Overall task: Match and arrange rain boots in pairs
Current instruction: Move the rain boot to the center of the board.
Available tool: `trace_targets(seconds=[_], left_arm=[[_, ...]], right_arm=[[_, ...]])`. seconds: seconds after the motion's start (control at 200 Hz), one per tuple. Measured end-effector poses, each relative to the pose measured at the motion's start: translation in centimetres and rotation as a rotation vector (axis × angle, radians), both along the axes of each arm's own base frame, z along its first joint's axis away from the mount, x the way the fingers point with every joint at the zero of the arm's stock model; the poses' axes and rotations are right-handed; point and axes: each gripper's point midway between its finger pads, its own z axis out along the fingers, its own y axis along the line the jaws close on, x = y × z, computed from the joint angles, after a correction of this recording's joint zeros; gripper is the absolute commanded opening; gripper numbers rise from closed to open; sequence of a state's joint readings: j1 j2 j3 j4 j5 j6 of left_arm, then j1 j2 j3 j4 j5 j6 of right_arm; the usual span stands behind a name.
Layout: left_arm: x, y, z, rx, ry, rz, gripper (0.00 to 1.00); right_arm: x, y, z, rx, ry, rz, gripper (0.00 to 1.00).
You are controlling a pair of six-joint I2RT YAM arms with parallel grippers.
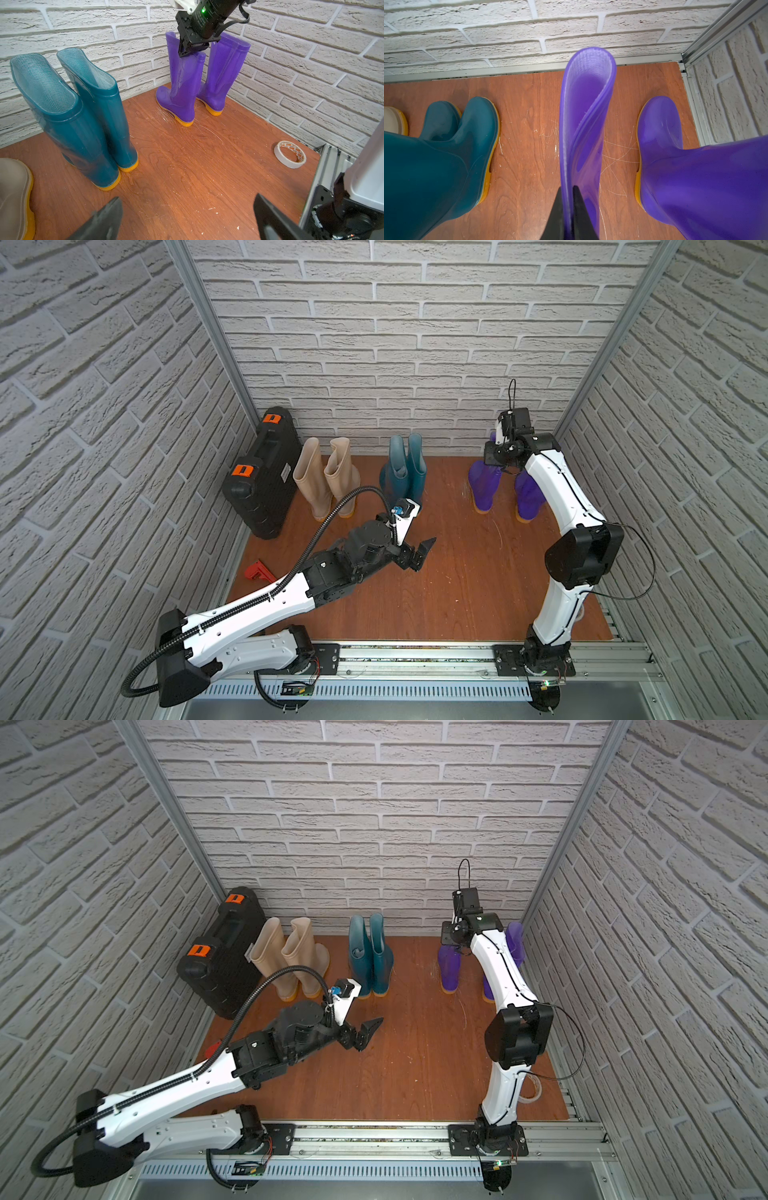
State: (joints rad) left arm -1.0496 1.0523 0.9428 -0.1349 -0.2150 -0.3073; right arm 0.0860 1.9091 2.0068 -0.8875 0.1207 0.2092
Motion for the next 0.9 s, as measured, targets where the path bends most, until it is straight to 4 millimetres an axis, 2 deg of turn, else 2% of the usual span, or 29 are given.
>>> trace_targets(seconds=[0.23,0.585,0.9], left_arm=[[0.0,0.1,-0.1,0.004,0.001,0.003,0.98],[0.0,0.2,-0.5,0.02,0.01,0.004,0.98],[-0.2,0.5,-0.2,0.015,0.007,0.003,0.98]], right_arm=[[-1.1,0.8,0.8,0.017,0.001,0.023,0.06],[-4.8,3.4,2.1,0.039,-0.021,0.052,0.06],[-5.6,6.1,0.4,0.018,-0.014,0.054,0.06]])
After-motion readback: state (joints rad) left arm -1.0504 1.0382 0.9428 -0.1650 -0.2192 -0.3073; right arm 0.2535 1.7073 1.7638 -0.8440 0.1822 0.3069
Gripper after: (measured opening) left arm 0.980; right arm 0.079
